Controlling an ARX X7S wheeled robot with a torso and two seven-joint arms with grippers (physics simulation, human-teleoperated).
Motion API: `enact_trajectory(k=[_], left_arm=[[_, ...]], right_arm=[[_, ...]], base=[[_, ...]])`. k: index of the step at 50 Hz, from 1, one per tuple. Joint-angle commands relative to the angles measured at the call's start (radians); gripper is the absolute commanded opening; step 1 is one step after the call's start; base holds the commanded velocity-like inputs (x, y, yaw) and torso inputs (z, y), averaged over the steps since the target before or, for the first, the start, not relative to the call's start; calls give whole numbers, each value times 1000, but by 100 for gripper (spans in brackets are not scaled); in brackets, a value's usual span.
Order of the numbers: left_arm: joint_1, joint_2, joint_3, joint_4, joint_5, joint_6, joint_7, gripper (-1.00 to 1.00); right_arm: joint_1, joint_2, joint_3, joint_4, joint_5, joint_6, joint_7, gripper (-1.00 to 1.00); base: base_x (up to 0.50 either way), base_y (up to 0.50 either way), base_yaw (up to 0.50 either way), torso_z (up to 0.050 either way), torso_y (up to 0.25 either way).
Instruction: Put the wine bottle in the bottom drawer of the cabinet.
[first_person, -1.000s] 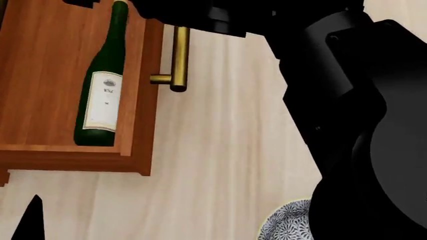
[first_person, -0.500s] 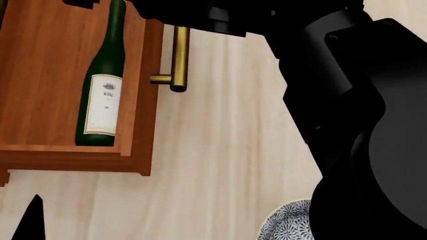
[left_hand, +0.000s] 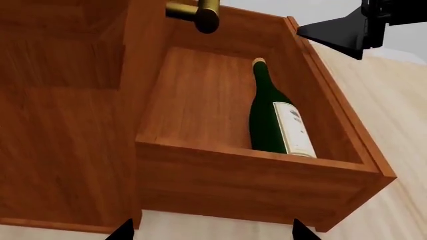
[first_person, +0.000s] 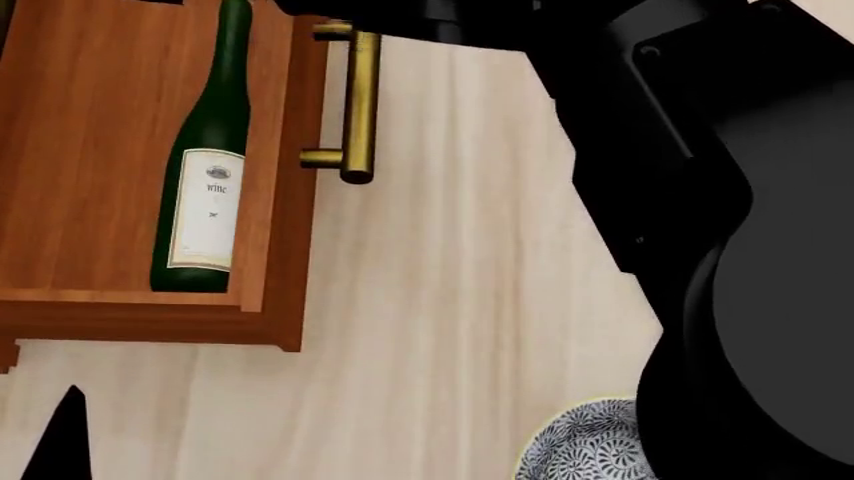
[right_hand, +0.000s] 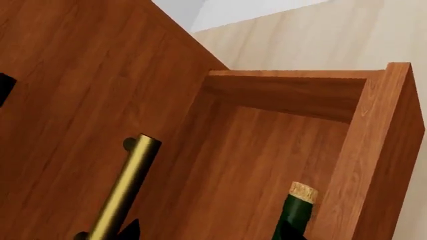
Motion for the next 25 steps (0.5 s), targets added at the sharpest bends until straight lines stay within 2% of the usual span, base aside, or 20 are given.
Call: enact_trajectory(k=[1, 11, 25], left_arm=[[-3, 1, -3, 8, 1, -6, -7, 100], [1, -1, -5, 8, 2, -1, -5, 100], [-14, -44, -15, 83, -12, -45, -57, 100]], right_arm=[[40, -1, -23, 6, 3, -4, -35, 100], [80, -1, -25, 8, -5, 5, -65, 100], [154, -1, -36, 27, -91, 60, -88, 100]], base=[[0, 0, 0, 0, 0], [0, 0, 0, 0, 0], [0, 0, 0, 0, 0]])
